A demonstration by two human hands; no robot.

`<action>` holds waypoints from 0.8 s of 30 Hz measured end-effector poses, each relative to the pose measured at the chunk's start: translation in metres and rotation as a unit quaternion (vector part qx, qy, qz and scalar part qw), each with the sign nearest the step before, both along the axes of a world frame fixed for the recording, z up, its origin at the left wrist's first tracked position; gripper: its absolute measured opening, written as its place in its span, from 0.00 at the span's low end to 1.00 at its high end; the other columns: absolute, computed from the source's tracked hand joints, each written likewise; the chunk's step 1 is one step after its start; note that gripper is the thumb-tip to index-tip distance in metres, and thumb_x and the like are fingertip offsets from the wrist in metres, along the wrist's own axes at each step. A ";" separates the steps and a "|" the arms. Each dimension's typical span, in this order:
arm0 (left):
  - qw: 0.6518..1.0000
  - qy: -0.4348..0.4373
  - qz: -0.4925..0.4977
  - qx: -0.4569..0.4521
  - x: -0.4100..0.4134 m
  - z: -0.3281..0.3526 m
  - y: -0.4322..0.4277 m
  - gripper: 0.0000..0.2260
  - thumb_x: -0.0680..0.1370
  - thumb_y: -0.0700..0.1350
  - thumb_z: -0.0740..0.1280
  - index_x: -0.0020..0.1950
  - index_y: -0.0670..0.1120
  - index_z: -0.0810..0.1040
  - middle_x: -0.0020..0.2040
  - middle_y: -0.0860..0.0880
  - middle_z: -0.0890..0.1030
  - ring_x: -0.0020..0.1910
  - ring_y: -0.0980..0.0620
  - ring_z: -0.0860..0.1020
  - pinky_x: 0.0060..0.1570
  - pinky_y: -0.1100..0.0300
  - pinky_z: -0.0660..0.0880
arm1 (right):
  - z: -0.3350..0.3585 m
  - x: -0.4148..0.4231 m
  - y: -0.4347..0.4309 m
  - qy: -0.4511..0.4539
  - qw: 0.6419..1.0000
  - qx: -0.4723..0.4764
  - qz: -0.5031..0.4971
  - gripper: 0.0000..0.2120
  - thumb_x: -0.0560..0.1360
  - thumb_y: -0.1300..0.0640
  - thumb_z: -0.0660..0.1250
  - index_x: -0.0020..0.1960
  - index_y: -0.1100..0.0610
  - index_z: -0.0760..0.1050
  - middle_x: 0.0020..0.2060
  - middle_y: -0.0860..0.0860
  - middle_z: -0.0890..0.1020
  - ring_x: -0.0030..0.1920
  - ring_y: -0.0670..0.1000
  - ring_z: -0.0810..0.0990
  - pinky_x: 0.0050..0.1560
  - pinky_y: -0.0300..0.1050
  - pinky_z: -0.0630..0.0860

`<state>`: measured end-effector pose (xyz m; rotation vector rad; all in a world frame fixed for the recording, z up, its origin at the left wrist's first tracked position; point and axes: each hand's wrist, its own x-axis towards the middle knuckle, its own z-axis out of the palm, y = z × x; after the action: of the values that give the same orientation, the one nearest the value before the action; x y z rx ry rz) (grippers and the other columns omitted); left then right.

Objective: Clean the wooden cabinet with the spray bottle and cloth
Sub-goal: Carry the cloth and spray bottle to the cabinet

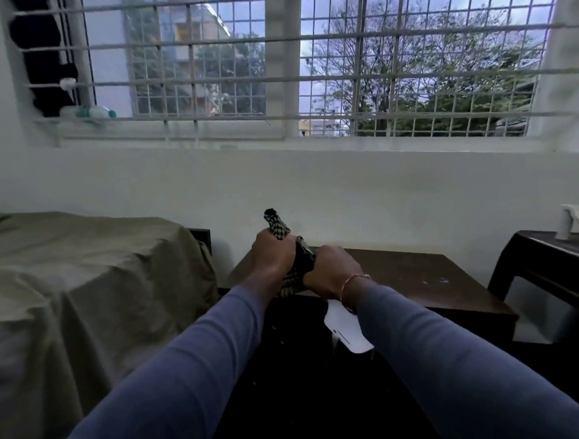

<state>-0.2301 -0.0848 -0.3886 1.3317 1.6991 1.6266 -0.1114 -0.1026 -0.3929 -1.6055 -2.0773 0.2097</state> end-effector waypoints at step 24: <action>0.962 0.141 0.224 -0.058 -0.123 -0.020 0.029 0.18 0.74 0.49 0.67 0.51 0.34 0.81 0.50 0.33 0.83 0.50 0.35 0.81 0.45 0.52 0.75 | -0.059 -0.061 0.043 0.208 0.943 -0.225 0.130 0.02 0.65 0.65 0.64 0.38 0.63 0.71 0.29 0.59 0.79 0.22 0.54 0.78 0.25 0.38 0.71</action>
<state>-0.3535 -0.0561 -0.4083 1.2272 2.3699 1.5846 -0.1726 -0.0600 -0.4515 -1.3534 -1.9757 1.0867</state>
